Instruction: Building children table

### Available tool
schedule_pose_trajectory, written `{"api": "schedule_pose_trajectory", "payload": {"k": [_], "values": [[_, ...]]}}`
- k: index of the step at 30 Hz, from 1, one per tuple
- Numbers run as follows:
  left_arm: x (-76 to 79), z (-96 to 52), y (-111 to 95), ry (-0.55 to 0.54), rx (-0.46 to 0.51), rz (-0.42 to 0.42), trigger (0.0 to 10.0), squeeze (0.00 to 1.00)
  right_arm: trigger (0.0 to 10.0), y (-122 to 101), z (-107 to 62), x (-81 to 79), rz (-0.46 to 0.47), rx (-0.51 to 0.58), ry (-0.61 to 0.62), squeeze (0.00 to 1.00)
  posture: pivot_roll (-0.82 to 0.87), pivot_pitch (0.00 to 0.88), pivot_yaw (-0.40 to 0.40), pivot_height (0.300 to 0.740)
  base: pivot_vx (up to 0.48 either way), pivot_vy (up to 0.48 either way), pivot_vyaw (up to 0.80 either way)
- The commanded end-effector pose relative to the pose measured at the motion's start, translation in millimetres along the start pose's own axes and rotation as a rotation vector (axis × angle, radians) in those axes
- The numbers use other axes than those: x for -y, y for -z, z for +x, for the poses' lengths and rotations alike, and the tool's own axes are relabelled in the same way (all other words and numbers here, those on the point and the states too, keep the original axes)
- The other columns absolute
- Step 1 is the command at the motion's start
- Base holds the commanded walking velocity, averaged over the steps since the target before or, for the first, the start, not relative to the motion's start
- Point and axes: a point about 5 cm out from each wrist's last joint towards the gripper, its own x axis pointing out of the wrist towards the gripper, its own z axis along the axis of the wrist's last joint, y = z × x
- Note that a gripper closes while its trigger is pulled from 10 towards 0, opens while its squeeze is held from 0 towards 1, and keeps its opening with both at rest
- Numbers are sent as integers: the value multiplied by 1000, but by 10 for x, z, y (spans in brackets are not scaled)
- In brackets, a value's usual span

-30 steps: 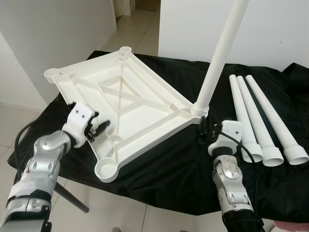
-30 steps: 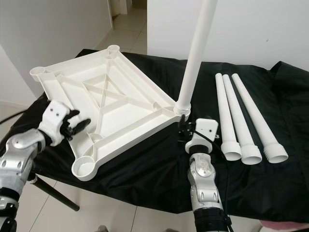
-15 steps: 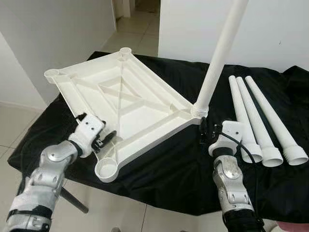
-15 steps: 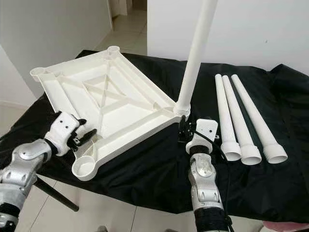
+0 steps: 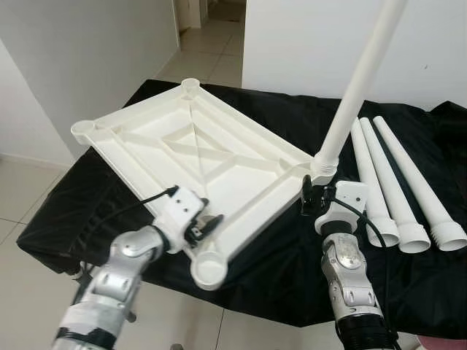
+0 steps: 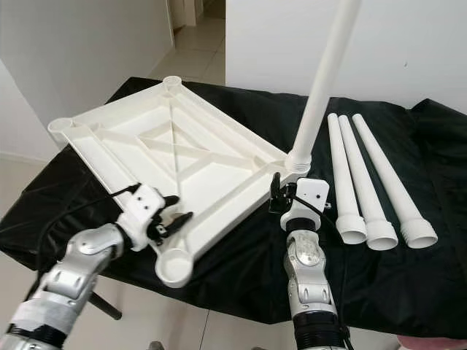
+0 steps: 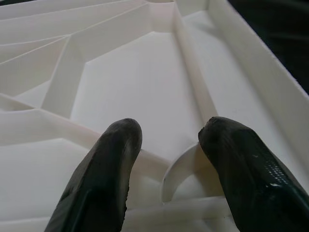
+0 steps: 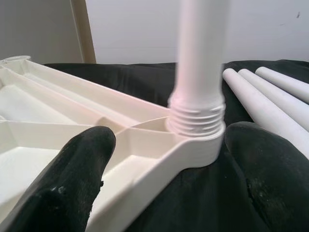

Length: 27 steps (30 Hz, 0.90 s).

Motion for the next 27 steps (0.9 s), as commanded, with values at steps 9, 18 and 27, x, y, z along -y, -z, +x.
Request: {"api": "schedule_pose_trajectory", "payload": {"k": [9, 18, 27], "values": [[108, 143, -75, 54, -7, -27, 10000, 0, 10000, 42, -12, -22, 15, -14, 2, 0, -67, 0, 42, 740, 0, 0, 0], [-380, -175, -232, 52, 36, 42, 10000, 0, 10000, 103, -18, 47, -3, -50, 65, 0, -61, 0, 46, 740, 0, 0, 0], [-426, -352, -221, 154, 16, 41, 10000, 0, 10000, 165, -49, 140, -17, -85, 106, 0, -65, 0, 37, 740, 0, 0, 0]]}}
